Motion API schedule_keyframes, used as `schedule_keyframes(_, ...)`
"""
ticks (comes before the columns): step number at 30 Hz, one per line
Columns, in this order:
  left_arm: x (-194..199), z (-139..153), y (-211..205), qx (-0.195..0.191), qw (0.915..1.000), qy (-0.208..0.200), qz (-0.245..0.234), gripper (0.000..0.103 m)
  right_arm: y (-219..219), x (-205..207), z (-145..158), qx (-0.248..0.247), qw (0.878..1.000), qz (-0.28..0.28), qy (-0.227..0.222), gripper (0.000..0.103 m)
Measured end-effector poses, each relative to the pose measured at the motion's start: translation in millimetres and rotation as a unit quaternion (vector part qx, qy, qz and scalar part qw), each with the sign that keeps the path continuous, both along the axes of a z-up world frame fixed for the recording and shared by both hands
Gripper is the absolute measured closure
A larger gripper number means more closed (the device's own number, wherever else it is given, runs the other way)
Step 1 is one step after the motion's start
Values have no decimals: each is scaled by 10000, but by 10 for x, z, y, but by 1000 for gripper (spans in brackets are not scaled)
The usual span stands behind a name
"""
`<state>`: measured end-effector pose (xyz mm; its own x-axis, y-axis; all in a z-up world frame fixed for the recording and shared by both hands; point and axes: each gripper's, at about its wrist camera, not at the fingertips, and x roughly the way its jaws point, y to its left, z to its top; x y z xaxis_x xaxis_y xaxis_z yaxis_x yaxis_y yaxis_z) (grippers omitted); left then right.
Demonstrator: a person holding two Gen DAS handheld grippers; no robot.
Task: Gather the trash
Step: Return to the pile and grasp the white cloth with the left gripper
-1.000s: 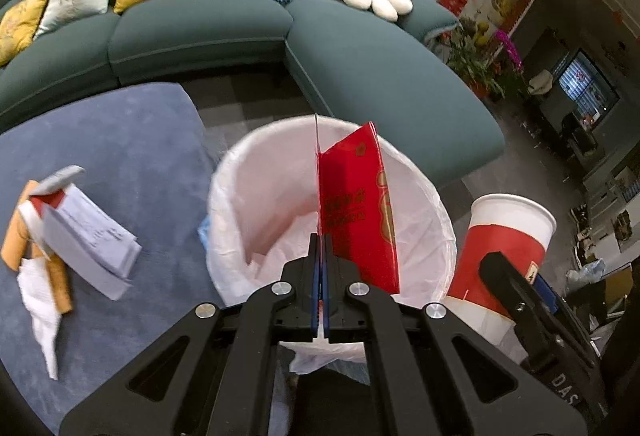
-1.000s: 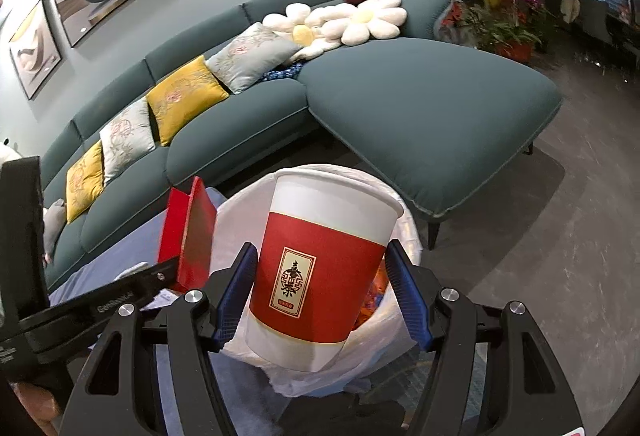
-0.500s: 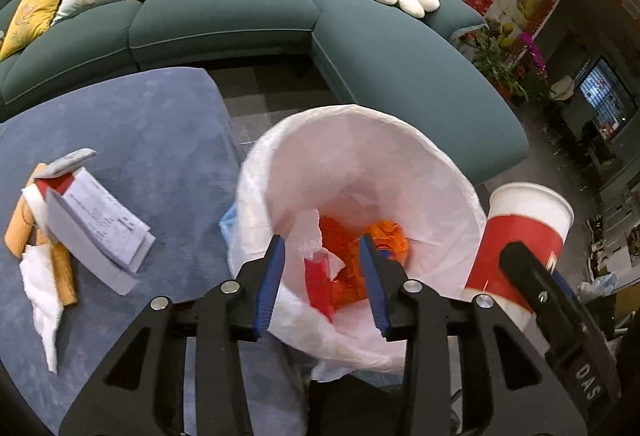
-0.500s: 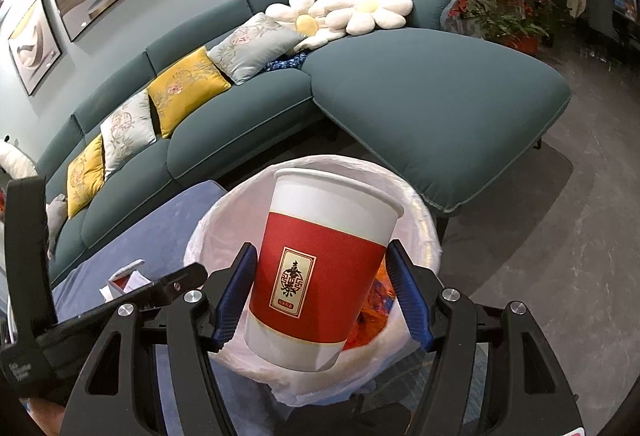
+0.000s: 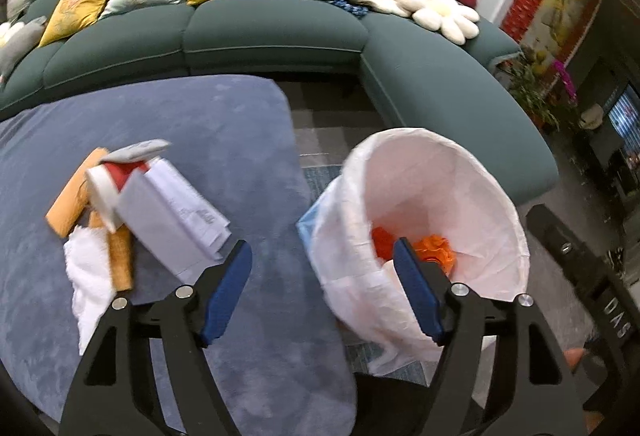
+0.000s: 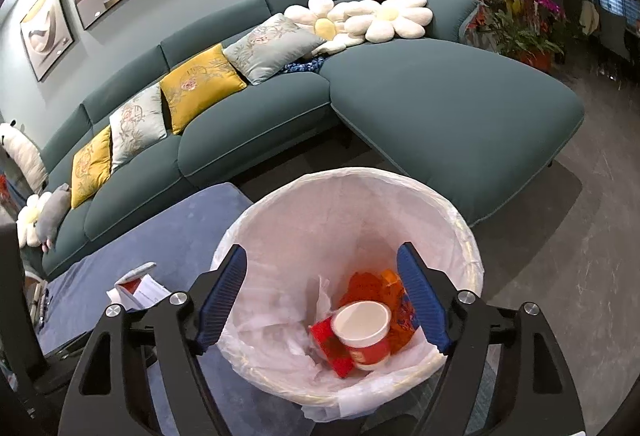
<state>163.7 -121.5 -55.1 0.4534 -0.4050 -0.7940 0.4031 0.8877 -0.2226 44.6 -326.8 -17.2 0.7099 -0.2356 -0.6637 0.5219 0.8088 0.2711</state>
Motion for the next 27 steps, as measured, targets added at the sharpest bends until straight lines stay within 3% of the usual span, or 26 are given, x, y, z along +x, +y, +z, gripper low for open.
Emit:
schedule_keyframes(17,91,-215,1159,163,9944,232,1022,30,878,164,-59,35,9959,862,255,28)
schedule_keyframes(27,117,-449,1633,251,9891,459,1380,29,1352,349,-168,5,9897,1355,460,28)
